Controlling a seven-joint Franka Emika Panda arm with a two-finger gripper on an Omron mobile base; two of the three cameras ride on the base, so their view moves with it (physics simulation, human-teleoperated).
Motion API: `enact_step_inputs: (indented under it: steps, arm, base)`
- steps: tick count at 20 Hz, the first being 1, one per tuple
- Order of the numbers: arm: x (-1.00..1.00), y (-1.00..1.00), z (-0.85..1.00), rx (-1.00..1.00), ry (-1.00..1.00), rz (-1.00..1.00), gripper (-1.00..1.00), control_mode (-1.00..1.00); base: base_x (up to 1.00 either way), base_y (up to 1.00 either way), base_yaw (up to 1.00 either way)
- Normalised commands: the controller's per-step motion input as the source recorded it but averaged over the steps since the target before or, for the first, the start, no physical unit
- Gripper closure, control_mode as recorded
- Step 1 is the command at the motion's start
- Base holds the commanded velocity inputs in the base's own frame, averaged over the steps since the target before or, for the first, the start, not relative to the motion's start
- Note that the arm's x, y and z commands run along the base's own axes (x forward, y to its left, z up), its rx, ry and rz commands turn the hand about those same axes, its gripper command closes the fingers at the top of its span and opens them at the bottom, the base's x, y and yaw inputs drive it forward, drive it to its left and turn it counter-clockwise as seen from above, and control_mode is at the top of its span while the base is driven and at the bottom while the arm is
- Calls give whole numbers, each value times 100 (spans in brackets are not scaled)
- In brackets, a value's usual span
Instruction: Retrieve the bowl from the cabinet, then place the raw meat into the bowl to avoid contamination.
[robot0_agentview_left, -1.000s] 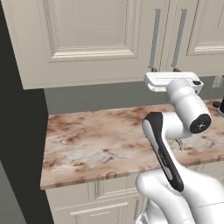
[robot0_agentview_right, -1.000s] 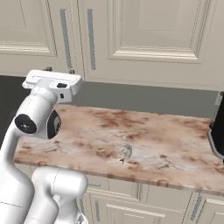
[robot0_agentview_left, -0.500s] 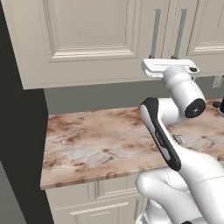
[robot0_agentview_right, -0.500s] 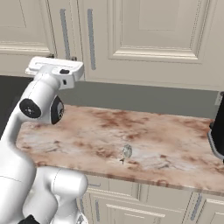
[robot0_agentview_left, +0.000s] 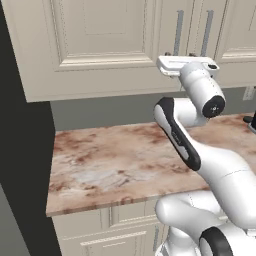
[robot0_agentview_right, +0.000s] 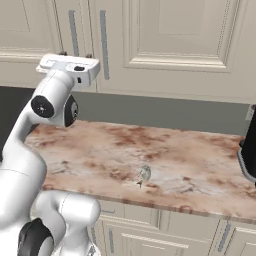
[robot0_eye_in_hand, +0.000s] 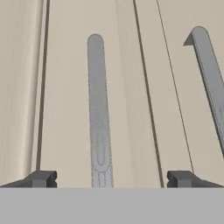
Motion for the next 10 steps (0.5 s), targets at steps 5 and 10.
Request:
enact_step_inputs:
  steps: [5,10]
  arm:
    - [35,6,0,0,-1,0,-100,-100]
    - [39,15,0,0,-1,0,-100,-100]
  base:
    - [0,0,0]
    - [0,0,0]
